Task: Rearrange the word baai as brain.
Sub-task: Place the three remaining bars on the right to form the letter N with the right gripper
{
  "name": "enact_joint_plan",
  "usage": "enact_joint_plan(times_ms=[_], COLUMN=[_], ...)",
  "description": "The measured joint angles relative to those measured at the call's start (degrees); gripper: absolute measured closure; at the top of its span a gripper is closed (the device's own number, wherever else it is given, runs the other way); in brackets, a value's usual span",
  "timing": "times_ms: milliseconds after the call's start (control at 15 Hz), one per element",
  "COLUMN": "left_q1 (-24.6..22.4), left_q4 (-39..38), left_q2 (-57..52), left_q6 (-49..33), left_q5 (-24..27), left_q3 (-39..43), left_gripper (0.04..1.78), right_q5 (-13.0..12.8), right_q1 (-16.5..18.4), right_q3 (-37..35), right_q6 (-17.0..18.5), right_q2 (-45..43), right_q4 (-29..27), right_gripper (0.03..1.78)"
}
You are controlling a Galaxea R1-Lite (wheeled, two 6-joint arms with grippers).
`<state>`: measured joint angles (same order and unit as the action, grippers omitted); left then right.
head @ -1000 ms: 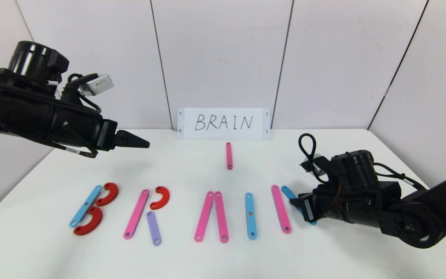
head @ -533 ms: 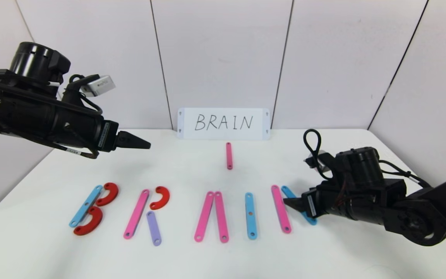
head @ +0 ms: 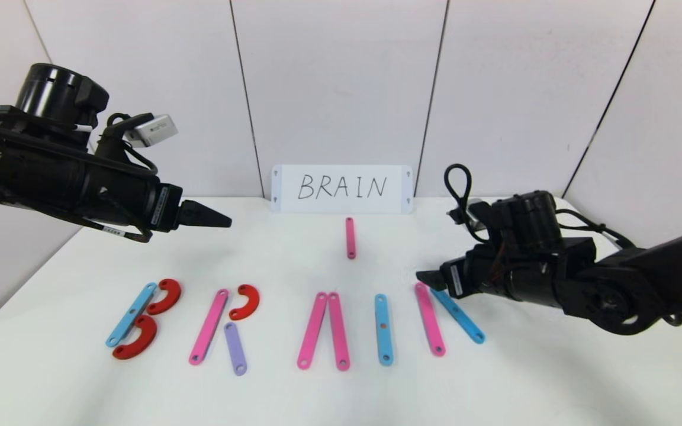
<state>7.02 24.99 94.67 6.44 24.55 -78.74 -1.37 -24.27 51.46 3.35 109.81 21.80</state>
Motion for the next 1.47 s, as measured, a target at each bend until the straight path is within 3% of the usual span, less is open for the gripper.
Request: enact_joint_plan(times_ms=[200, 600, 1067, 1467], left_q1=[0.00, 0.00, -0.02, 0.00], left_q4=[-0.07, -0.11, -0.11, -0.09], left_q2=[0.00, -0.16, -0.18, -0.21], left_q6=[-0.07, -0.05, -0.05, -0.05], left_q5=[0.00, 0.00, 0.02, 0.00], left_q3=[0.00, -0.11, -0.11, -0.11], left_gripper=[0.08, 0.08, 0.08, 0.08], right_q5=[-4.14, -6.95, -7.67, -8.25], right_q1=[-2.93, -7.06, -8.28, -9.16], right_q3=[9.31, 24.83, 43.69, 53.03], right_q6=[3.43, 4.06, 3.93, 3.50], right_q2=[3.61, 13.95, 24.61, 31.48], right_q4=[-4.27, -7.69, -15.85, -18.38], right_gripper=[0.08, 0.08, 0.08, 0.08])
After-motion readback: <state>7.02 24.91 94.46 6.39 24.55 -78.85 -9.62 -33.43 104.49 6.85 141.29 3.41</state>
